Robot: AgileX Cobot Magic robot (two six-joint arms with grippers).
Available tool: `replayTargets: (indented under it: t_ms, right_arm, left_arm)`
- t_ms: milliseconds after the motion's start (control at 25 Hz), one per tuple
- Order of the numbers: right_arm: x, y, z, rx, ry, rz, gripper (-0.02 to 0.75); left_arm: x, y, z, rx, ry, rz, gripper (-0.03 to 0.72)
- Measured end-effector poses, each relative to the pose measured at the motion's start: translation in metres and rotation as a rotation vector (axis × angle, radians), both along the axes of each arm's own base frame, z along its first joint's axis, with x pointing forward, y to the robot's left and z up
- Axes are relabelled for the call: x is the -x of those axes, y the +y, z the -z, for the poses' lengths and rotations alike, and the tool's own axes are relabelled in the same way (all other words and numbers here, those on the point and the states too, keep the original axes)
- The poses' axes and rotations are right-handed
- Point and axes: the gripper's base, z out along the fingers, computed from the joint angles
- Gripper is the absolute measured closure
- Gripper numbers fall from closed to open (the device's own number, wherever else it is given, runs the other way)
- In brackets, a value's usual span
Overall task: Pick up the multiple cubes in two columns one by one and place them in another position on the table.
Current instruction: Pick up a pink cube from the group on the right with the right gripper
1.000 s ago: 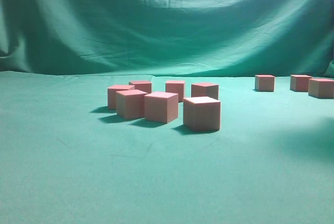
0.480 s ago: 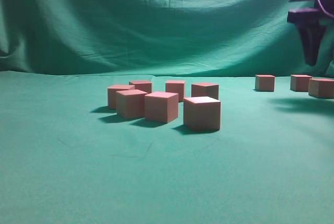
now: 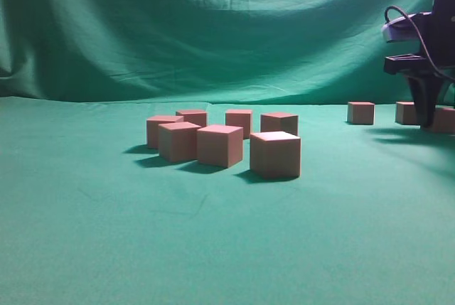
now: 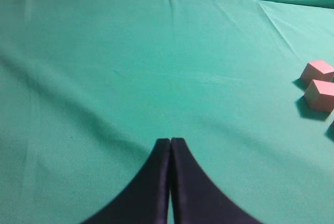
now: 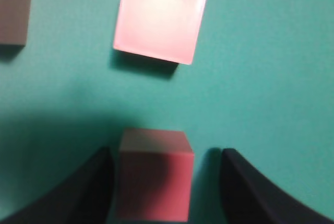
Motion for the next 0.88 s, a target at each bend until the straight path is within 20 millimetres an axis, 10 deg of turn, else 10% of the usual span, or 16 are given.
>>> replayTargets:
  t_ms: [120,320,880]
  right_arm:
    - [0.0,0.002,0.003,-0.022,0.006,0.009,0.467]
    - [0.005,0.003,-0.009,-0.039,0.037,0.021,0.468]
    - [0.051,0.027,-0.143,-0.277,-0.079,0.012,0.468]
  left_arm:
    - [0.0,0.0,0.0,0.0,0.0,0.0,0.688]
    - [0.0,0.0,0.0,0.0,0.0,0.0,0.688]
    - [0.0,0.0,0.0,0.0,0.0,0.0,0.688]
